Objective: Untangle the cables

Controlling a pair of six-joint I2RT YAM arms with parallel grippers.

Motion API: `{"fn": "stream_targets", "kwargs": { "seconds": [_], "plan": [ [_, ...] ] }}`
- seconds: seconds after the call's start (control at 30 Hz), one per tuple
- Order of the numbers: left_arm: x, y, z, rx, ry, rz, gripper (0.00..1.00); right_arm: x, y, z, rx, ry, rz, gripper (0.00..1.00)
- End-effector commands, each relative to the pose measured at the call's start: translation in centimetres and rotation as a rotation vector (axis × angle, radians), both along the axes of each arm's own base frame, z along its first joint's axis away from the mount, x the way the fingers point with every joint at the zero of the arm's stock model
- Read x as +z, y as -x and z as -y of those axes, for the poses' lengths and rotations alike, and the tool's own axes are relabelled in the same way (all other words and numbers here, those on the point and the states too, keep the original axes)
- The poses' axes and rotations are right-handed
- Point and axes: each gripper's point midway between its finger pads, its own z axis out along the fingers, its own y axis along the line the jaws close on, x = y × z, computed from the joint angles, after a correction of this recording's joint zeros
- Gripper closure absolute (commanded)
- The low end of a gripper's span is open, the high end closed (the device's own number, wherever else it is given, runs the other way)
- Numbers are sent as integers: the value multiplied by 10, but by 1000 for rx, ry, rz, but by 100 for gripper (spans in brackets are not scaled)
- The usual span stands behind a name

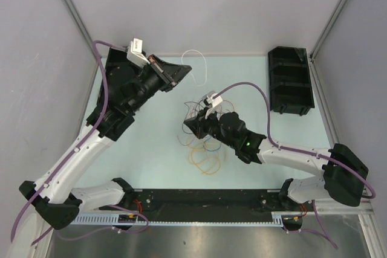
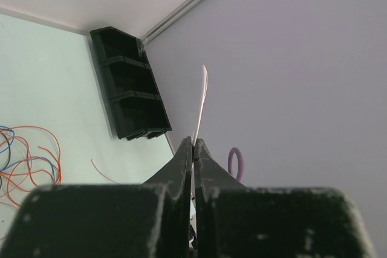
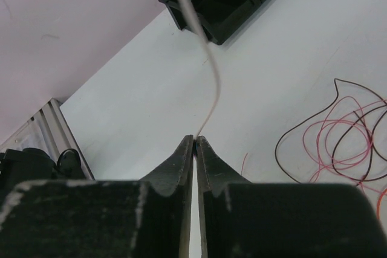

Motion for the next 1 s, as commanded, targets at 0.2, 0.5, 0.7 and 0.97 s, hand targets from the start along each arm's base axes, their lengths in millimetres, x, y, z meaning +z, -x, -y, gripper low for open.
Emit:
{"fn": "stream_targets", "kwargs": {
  "seconds": [0.2,0.5,0.7,0.97],
  "plan": [
    [-28,-25,-17,36,-109,-20,57,95,10,29,-47,-122,67,100],
    [-127,-33,-34,53,-298,-135,21,192,12,73,-85,-193,187,100],
    [-185,-27,-39,46,-379,-228,23,243,3,99,-123,-247,251,100],
    [-256,1,-37,-51,-411,-317,28,271,-27,126,-225,-238,298,100]
  ]
}}
